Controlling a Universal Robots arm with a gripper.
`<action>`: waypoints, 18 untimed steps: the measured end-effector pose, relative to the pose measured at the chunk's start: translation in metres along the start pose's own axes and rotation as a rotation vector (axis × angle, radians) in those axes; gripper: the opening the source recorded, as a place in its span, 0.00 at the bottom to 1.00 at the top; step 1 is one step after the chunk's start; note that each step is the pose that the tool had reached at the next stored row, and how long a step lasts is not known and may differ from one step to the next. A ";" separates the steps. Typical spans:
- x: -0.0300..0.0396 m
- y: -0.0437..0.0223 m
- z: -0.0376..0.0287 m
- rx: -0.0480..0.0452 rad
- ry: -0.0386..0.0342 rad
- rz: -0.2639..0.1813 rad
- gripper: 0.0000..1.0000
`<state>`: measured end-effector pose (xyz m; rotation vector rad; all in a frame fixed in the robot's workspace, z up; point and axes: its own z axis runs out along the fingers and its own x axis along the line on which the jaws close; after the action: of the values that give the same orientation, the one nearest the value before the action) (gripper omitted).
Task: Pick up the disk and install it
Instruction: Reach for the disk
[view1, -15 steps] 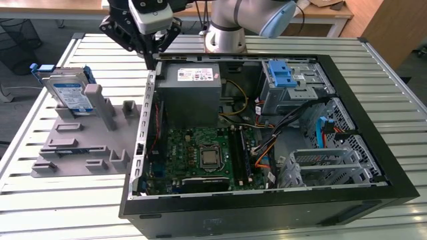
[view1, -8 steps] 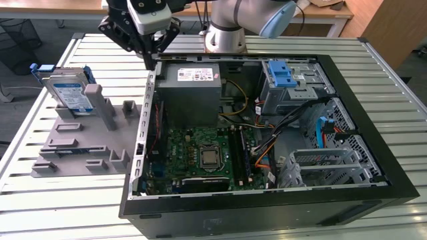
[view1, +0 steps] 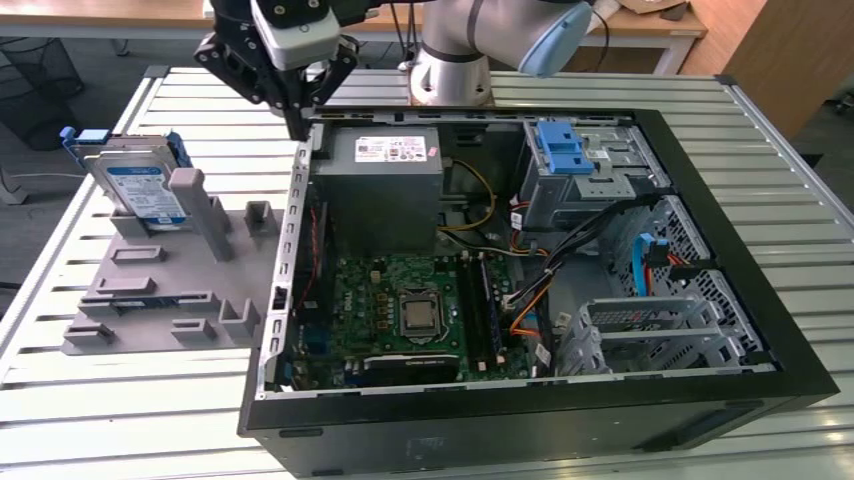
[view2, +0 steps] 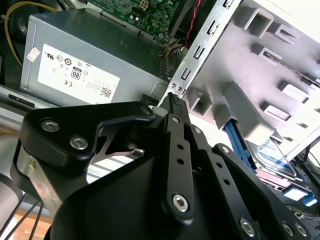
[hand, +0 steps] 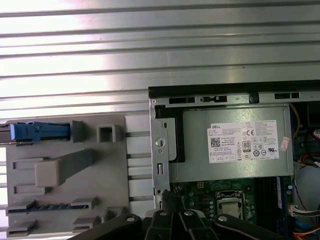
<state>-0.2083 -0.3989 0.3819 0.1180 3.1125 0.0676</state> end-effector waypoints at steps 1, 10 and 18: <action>0.0002 0.0000 0.0001 0.0000 0.0000 0.000 0.11; 0.0034 -0.0003 0.0003 0.0000 0.0000 0.000 0.11; 0.0064 -0.0005 0.0003 0.0000 0.0000 0.000 0.11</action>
<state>-0.2147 -0.3989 0.3814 0.1179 3.1125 0.0677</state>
